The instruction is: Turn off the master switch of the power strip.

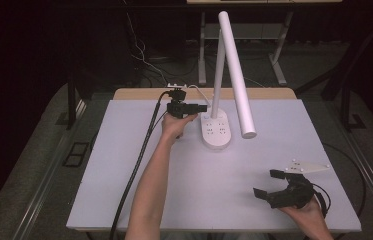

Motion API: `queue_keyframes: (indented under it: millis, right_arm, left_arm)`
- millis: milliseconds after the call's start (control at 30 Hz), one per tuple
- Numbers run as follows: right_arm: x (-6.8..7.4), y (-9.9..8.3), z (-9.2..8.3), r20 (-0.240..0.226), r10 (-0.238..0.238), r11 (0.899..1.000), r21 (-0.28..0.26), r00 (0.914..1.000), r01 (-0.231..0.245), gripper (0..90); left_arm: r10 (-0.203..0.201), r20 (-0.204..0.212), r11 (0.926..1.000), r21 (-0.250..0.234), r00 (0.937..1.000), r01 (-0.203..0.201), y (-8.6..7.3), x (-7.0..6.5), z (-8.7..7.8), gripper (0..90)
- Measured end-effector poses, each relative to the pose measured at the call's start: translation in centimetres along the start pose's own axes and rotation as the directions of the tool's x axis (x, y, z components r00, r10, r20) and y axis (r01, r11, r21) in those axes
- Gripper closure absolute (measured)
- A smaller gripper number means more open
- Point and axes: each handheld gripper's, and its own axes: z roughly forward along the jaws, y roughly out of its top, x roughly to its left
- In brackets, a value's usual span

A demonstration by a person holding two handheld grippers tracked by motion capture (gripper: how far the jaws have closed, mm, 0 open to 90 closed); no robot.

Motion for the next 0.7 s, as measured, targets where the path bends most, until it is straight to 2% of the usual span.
queue_keyframes:
  millis: [433,700]
  right_arm:
    - [-0.1,0.0,0.0,0.002,-0.003,1.000,-0.003,1.0000,0.003,0.1]
    - [-0.1,0.0,0.0,0.003,-0.006,1.000,-0.006,1.0000,0.006,0.1]
  left_arm:
    - [-0.036,0.001,0.9992,-0.018,0.9994,0.036,-0.7,0.5,1.4,60.2]
    - [-0.053,-0.001,0.9985,-0.011,0.9986,0.053,-1.2,1.1,2.1,74.9]
